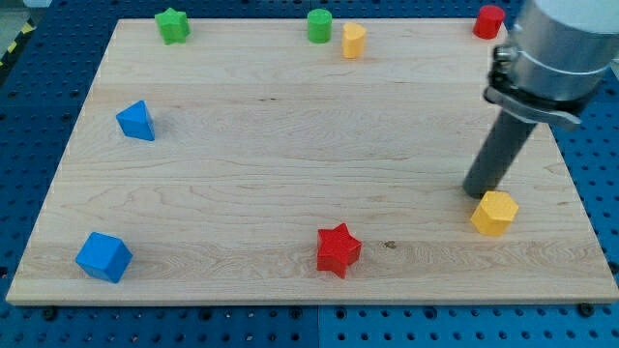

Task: Push yellow hexagon slightly right

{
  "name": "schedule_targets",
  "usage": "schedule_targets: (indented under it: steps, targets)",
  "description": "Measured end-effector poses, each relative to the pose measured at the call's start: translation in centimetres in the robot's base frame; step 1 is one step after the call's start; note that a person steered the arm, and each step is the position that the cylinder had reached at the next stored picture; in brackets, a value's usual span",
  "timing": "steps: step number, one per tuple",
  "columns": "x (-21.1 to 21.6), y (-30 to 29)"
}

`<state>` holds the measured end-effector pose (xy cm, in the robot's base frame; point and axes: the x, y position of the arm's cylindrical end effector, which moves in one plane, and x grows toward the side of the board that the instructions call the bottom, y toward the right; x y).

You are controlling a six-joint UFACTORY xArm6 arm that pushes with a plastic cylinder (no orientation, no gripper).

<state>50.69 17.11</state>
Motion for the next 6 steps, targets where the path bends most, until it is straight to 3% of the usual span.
schedule_targets:
  steps: [1, 4, 6]
  targets:
    - [0.2, -2.8]
    - [3.7, 0.6]
    - [3.3, -0.3]
